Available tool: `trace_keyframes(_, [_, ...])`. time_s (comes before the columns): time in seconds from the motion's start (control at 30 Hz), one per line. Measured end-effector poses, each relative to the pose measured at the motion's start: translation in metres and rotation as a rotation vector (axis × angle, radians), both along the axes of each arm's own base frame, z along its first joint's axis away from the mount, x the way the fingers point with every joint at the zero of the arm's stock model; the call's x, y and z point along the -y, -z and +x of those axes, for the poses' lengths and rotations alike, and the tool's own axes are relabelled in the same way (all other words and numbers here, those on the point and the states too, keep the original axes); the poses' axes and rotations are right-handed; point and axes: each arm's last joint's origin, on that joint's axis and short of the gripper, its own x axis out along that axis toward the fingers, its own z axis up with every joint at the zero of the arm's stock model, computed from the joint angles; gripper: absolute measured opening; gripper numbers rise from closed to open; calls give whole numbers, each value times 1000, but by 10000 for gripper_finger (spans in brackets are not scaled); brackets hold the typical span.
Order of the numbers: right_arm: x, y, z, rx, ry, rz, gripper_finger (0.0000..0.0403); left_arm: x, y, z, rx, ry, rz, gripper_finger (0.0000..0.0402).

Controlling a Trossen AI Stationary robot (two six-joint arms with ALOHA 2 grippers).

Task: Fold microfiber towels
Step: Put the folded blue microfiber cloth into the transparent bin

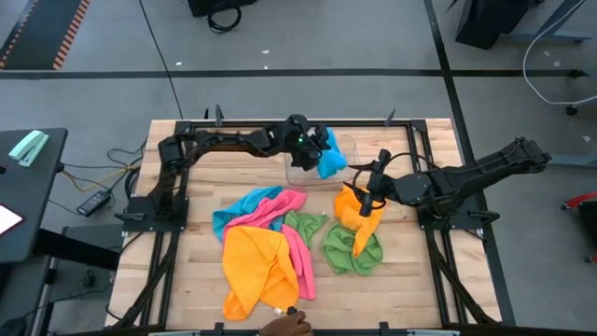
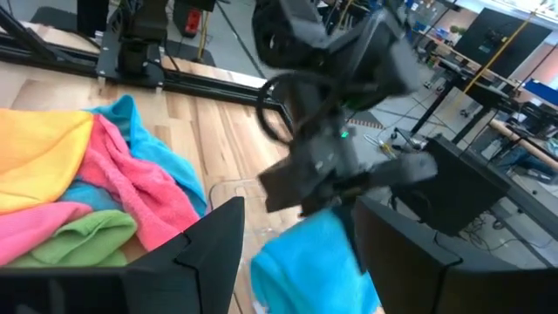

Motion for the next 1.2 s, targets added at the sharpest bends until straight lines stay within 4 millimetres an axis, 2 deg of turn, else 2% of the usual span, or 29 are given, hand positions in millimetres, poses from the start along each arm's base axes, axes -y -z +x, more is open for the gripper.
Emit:
trace_keyframes(0.13, [0,0,0,6,3,13,225,3,9,7,23,26,39,30])
trace_keyframes(0.4, [0,0,0,11,5,23,225,3,12,8,12,84,75,51])
trace_keyframes(0.57, [0,0,0,17,4,31,225,3,16,9,-5,148,131,40])
trace_keyframes(0.8, [0,0,0,21,5,37,225,-2,-20,22,62,112,7,36])
trace_keyframes(0.87, [0,0,0,21,5,37,225,-3,-22,28,47,128,-19,40])
trace_keyframes(1.07, [0,0,0,24,7,44,225,-10,-2,48,-14,123,-60,32])
trace_keyframes(1.2, [-1,0,0,19,6,44,225,-9,3,49,-35,139,-42,37])
